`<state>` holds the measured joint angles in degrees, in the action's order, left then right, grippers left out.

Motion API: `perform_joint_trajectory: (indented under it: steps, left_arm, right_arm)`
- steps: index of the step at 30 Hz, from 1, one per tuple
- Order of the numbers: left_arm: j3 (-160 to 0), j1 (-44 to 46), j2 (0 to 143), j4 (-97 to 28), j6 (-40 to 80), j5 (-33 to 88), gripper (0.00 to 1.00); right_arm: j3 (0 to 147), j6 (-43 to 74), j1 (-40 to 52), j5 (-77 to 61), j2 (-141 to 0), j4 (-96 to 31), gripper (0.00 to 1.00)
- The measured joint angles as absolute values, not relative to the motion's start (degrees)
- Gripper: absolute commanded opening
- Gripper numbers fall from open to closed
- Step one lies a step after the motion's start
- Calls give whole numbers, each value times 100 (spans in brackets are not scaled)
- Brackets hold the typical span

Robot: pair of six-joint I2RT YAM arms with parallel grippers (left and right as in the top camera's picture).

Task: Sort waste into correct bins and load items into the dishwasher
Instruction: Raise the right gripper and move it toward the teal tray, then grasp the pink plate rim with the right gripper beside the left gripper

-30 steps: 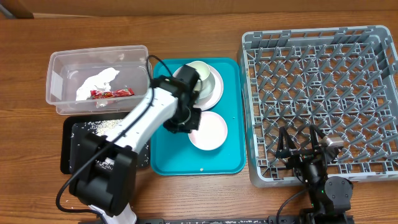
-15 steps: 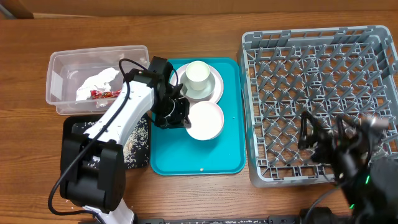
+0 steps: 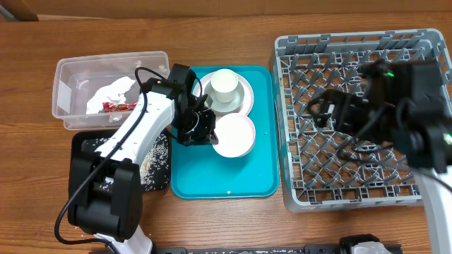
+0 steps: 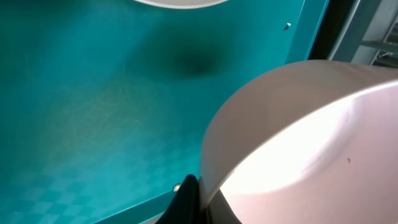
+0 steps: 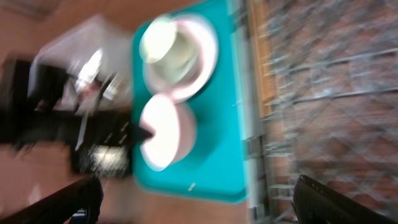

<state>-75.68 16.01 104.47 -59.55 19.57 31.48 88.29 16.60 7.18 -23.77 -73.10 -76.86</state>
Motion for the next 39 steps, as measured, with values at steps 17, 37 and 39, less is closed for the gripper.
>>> perform_joint_trajectory:
  steps: [17,37,39]
  left_arm:
    - [-7568,1603,10143,-6219,2029,2565,4]
    - [-7568,2370,9299,-6123,2453,2209,4]
    - [-7568,2405,9301,-6121,2475,2202,4]
  right_arm:
    - [8840,1782,1743,-2123,-8267,-7787,27]
    - [8844,2394,3697,-517,-8973,-7004,28]
    - [8844,2394,3767,-399,-9056,-7004,28]
